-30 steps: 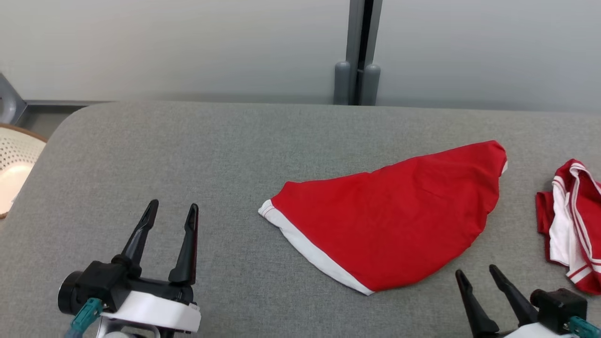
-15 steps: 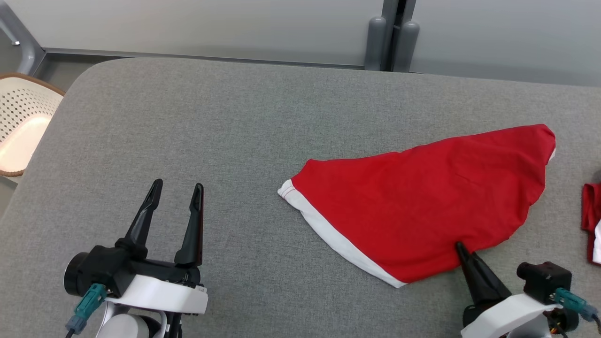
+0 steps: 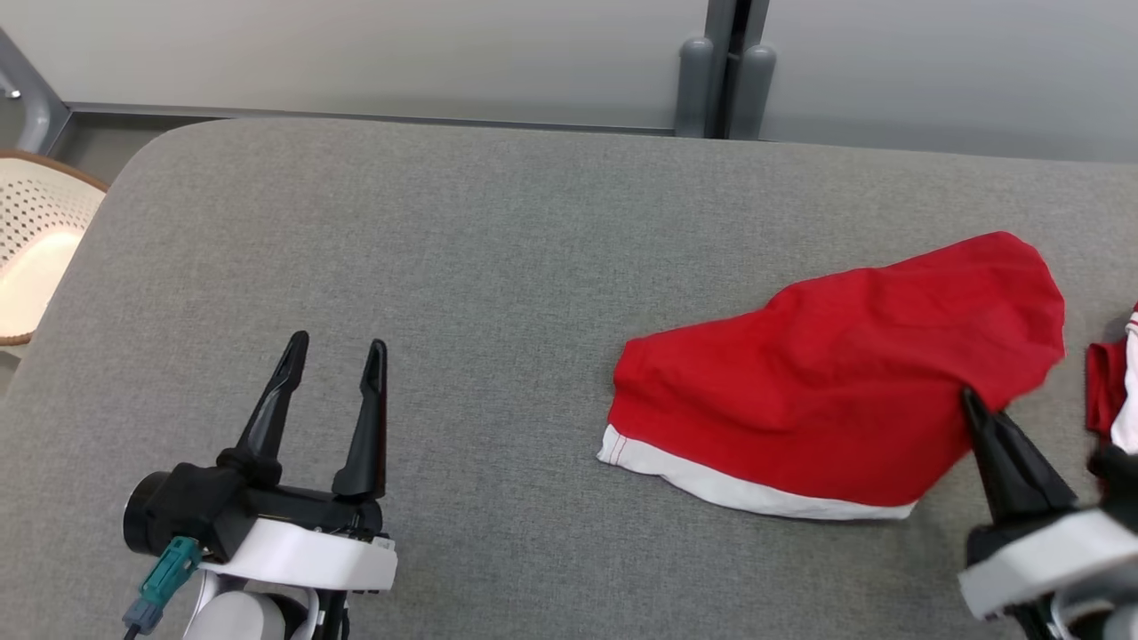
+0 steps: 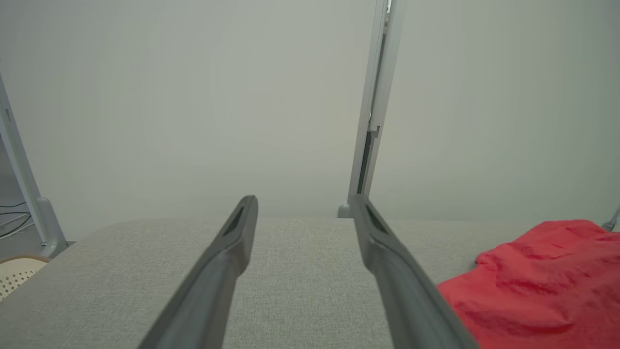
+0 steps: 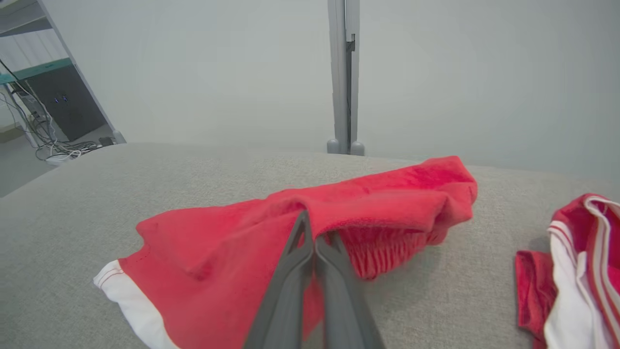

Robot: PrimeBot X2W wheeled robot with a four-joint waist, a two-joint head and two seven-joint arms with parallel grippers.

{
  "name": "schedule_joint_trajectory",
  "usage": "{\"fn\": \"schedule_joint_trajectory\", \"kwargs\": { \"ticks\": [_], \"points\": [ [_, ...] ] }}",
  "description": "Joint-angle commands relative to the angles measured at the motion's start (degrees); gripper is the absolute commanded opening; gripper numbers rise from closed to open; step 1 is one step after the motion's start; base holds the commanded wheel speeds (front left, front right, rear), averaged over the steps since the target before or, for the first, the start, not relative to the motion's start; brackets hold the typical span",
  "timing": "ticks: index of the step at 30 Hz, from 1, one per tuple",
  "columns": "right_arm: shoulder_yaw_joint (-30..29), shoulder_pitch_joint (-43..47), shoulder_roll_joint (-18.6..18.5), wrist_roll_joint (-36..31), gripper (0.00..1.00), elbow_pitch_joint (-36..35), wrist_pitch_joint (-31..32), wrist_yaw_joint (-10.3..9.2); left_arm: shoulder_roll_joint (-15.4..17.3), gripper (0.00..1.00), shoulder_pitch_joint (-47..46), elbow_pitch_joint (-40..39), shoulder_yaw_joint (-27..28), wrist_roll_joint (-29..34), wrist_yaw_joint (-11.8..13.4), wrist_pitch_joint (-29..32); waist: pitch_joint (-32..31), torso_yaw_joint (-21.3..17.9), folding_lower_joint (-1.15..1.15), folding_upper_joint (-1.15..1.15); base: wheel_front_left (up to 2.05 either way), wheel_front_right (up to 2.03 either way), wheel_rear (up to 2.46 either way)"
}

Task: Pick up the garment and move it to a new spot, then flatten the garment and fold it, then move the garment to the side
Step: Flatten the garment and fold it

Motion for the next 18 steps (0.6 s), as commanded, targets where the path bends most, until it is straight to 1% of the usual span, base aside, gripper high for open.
{"fn": "schedule_joint_trajectory", "kwargs": {
  "ticks": [1,5,7,11,12,13,14,16,18],
  "points": [
    [0.66,-1.44,0.32,-0.53,0.00,-0.85,0.88,0.00,0.14,1.00,-0.93,-0.19,0.05,0.34,-0.29,-0.16,0.37,0.51,0.00,0.00,0.00,0.00,0.00],
    [6.44,-6.03,1.72,-1.17,0.00,-1.20,4.80,0.00,-0.50,1.00,-1.42,0.15,-0.33,0.45,-0.57,-0.18,1.13,1.79,0.00,0.00,0.00,0.00,0.00],
    [9.99,-7.91,2.59,-1.24,0.00,0.50,6.03,0.00,-0.80,1.00,-1.84,0.30,-0.42,0.41,-0.83,-0.20,1.49,2.37,0.00,0.00,0.00,0.00,0.00],
    [15.87,-11.09,5.45,0.23,0.00,5.51,5.78,0.00,-1.39,1.00,-2.41,0.54,-0.49,0.52,-1.08,-0.21,2.30,3.12,0.00,0.00,0.00,0.00,0.00],
    [16.64,-11.64,6.35,0.83,0.16,6.95,5.19,0.00,-1.58,1.00,-2.44,0.54,-0.52,0.58,-1.21,-0.21,2.56,3.21,0.00,0.00,0.00,0.00,0.00],
    [17.40,-12.36,6.65,0.66,0.71,8.38,4.85,0.00,-1.73,1.00,-2.50,0.50,-0.46,0.65,-1.32,-0.22,2.85,3.24,0.00,0.00,0.00,0.00,0.00],
    [17.88,-12.85,7.27,1.20,1.00,9.52,4.16,0.00,-1.95,1.00,-2.58,0.61,-0.58,0.67,-1.48,-0.19,3.04,3.23,0.00,0.00,0.00,0.00,0.00],
    [18.85,-13.89,7.66,1.67,1.00,10.72,2.24,0.00,-2.13,1.00,-2.86,0.62,-0.44,0.73,-1.53,-0.16,3.37,2.99,0.00,0.00,0.00,0.00,0.00],
    [19.29,-13.91,7.12,2.05,1.00,10.56,0.33,0.00,-2.19,1.00,-2.90,0.72,-0.14,1.04,-1.66,-0.16,3.38,2.57,0.00,0.00,0.00,0.00,0.00]
  ]
}}
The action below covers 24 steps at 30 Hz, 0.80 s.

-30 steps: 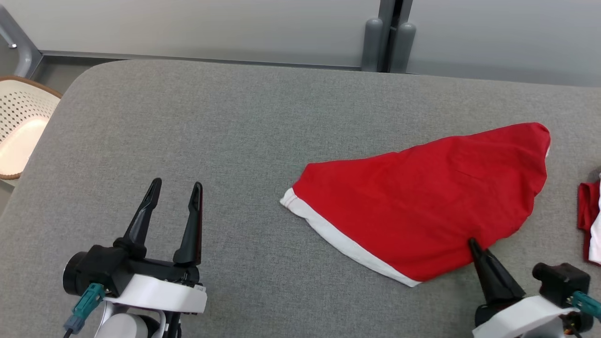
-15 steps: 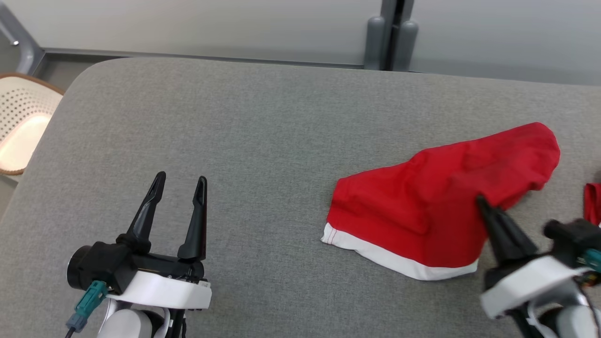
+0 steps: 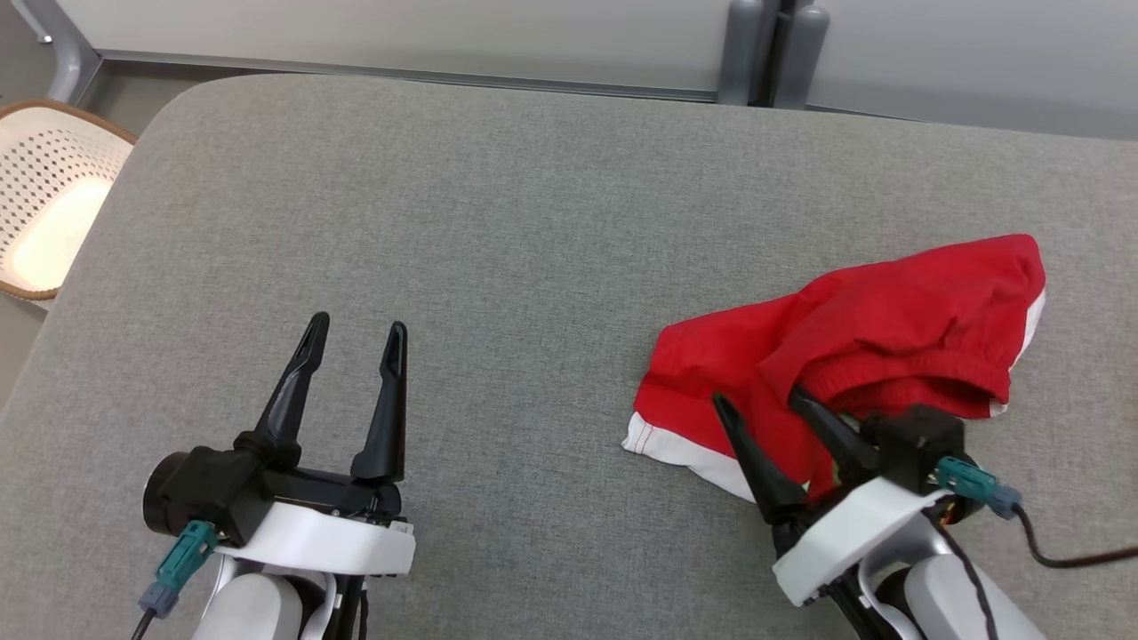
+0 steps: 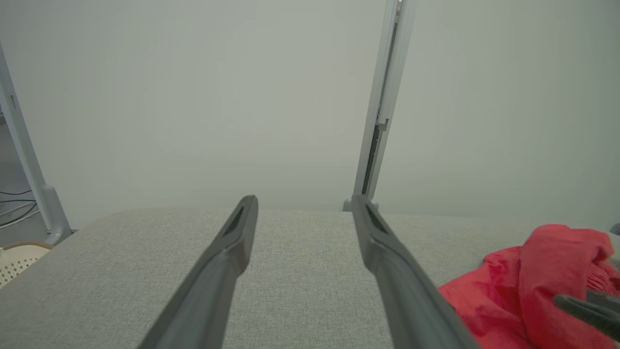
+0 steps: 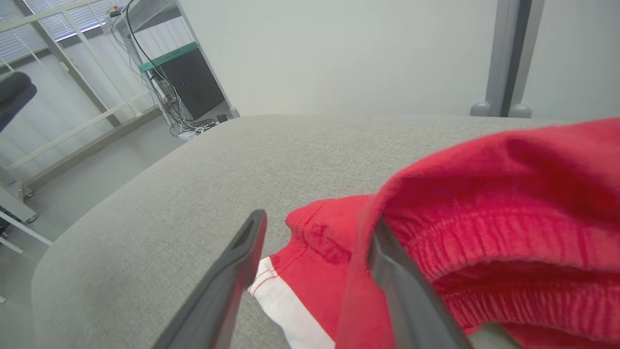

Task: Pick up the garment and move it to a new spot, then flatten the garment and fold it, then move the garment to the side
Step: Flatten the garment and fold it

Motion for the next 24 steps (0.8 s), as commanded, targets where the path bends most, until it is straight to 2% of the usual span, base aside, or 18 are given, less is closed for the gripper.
{"fn": "schedule_joint_trajectory", "kwargs": {
  "ticks": [1,6,11,17,24],
  "points": [
    [-0.06,0.02,-1.29,0.42,1.00,-0.68,-1.98,0.00,0.10,1.00,-0.81,0.25,0.54,0.55,-0.24,-0.07,-0.14,-0.58,0.00,0.00,0.00,0.00,0.00],
    [-3.91,4.64,-4.46,1.10,1.00,-7.28,-5.46,0.00,0.53,1.00,0.86,0.83,1.66,0.83,0.13,-0.07,-2.57,-2.89,0.00,0.00,0.00,0.00,0.00],
    [-10.02,9.23,-5.40,-0.16,1.00,-12.51,-5.85,0.00,1.03,1.00,2.07,0.95,2.33,0.87,0.50,-0.06,-4.77,-4.62,0.00,0.00,0.00,0.00,0.00],
    [-19.40,15.40,-5.42,-1.92,1.00,-17.12,-3.88,0.00,2.11,1.00,4.39,0.50,2.73,0.89,0.95,0.25,-7.35,-7.16,0.00,0.00,0.00,0.00,0.00],
    [-23.76,21.64,-3.86,-2.84,1.00,-18.90,-2.06,0.00,3.22,1.00,7.14,-0.61,2.78,0.40,1.40,1.42,-9.54,-8.60,0.00,0.00,0.00,0.00,0.00]
  ]
}}
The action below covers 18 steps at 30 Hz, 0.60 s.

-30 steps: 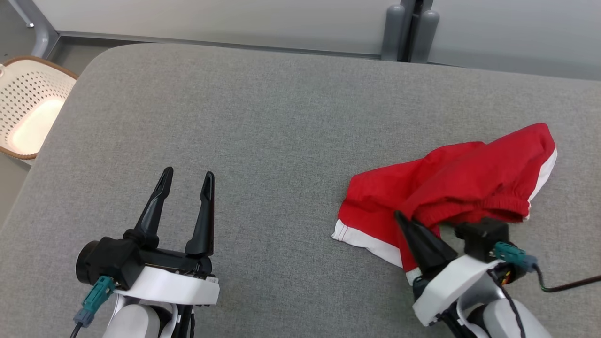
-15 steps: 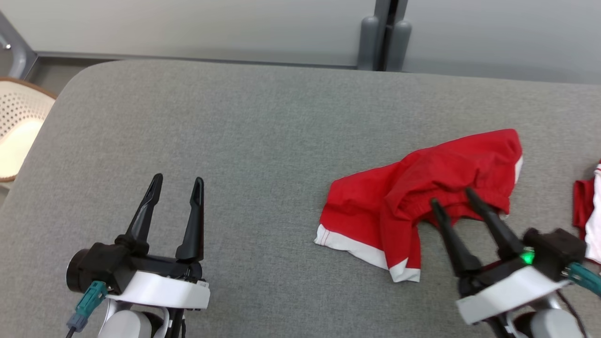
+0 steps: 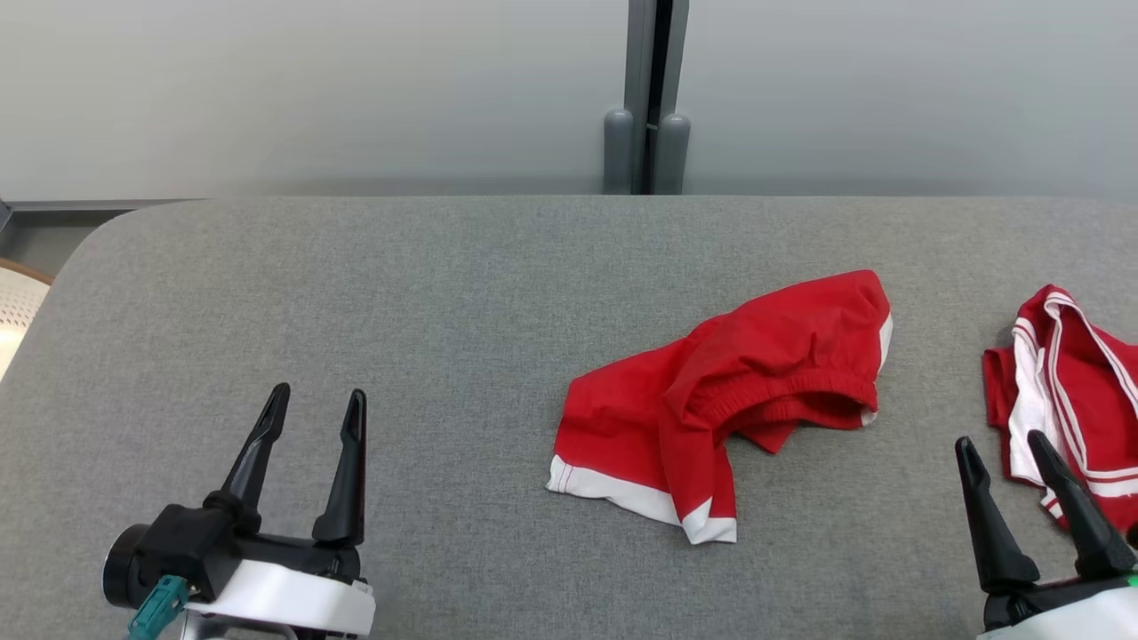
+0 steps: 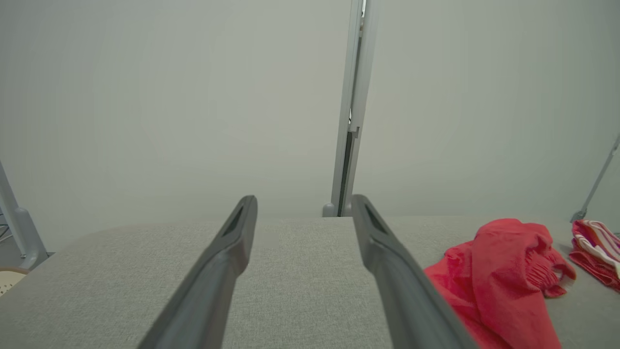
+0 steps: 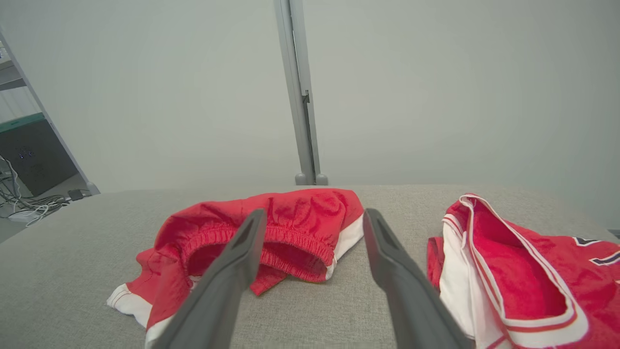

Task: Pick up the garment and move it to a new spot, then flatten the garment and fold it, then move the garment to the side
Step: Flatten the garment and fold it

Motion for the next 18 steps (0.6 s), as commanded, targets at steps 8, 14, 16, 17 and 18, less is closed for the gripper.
{"fn": "schedule_joint_trajectory", "kwargs": {
  "ticks": [8,14,16,17,18],
  "points": [
    [-0.56,1.61,1.40,-0.65,1.00,-1.45,0.69,0.00,0.87,1.00,1.44,-1.66,0.12,-0.41,0.82,0.92,-0.30,-0.59,0.00,0.00,0.00,0.00,0.00],
    [-0.62,1.21,1.53,-0.72,1.00,-1.40,0.68,0.00,1.07,1.00,0.98,-2.12,-0.19,-0.20,1.11,1.01,0.04,-0.32,0.00,0.00,0.00,0.00,0.00],
    [-0.61,1.06,1.44,-0.64,1.00,-0.96,0.57,0.00,1.09,1.00,0.79,-2.22,-0.34,-0.19,1.17,1.02,0.16,-0.15,0.00,0.00,0.00,0.00,0.00],
    [-0.54,0.87,1.21,-0.55,1.00,-0.53,0.60,0.00,1.10,1.00,0.63,-2.26,-0.41,-0.16,1.20,1.03,0.31,-0.05,0.00,0.00,0.00,0.00,0.00],
    [-0.48,0.61,1.08,-0.35,1.00,-0.08,0.74,0.00,1.11,1.00,0.39,-2.35,-0.49,-0.13,1.22,1.07,0.58,0.10,0.00,0.00,0.00,0.00,0.00]
  ]
}}
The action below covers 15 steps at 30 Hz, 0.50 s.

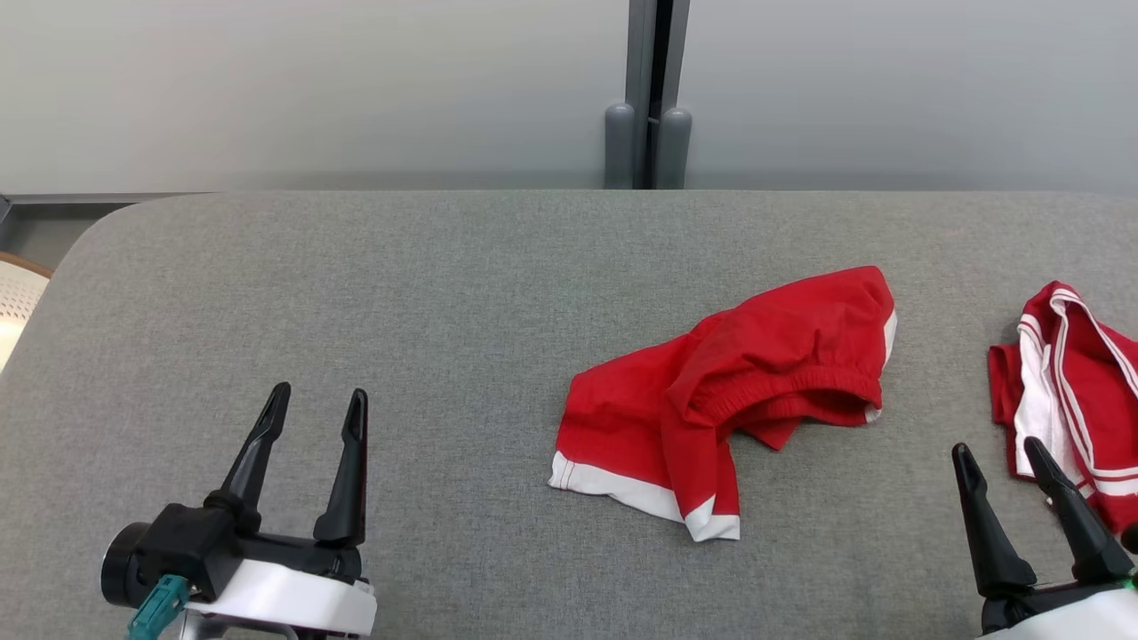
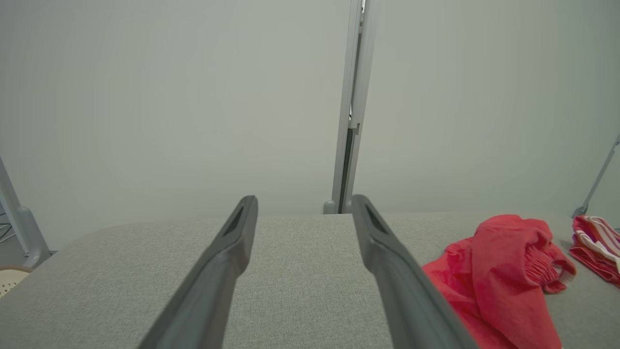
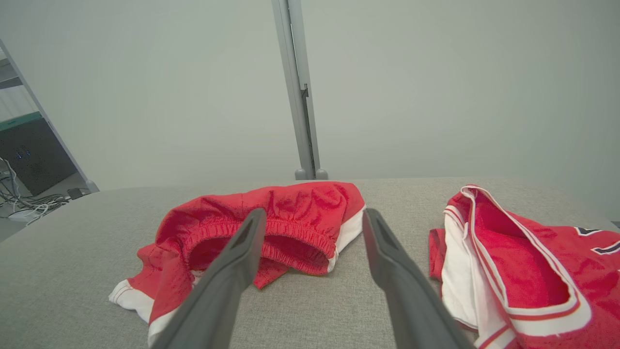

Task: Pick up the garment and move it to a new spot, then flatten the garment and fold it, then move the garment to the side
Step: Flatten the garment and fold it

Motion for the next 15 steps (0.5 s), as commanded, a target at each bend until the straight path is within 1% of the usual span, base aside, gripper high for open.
{"fn": "schedule_joint_trajectory", "kwargs": {
  "ticks": [1,6,11,12,15],
  "points": [
    [0.09,-0.89,-0.55,0.10,1.00,0.97,0.21,0.00,0.22,1.00,-0.86,-0.41,-0.02,0.04,0.25,-0.04,0.59,0.34,0.00,0.00,0.00,0.00,0.00],
    [1.45,-3.87,-2.40,0.78,1.00,5.60,0.25,0.00,-0.18,1.00,-3.04,-0.91,-0.83,0.34,-0.18,-0.19,3.34,1.92,0.00,0.00,0.00,0.00,0.00],
    [3.82,-9.39,-4.55,1.36,1.00,11.50,-0.57,0.00,-0.95,1.00,-5.55,-1.06,-1.42,0.59,-0.43,-0.79,7.53,3.58,0.00,0.00,0.00,0.00,0.00],
    [3.82,-9.39,-4.55,1.36,1.00,11.50,-0.57,0.00,-0.95,1.00,-5.55,-1.06,-1.42,0.59,-0.43,-0.79,7.53,3.58,0.00,0.00,0.00,0.00,0.00],
    [6.02,-13.55,-5.80,1.05,1.00,16.15,-1.04,0.00,-1.45,1.00,-6.83,-0.50,-1.77,0.70,-0.72,-1.15,9.51,4.29,0.00,0.00,0.00,0.00,0.00]
  ]
}}
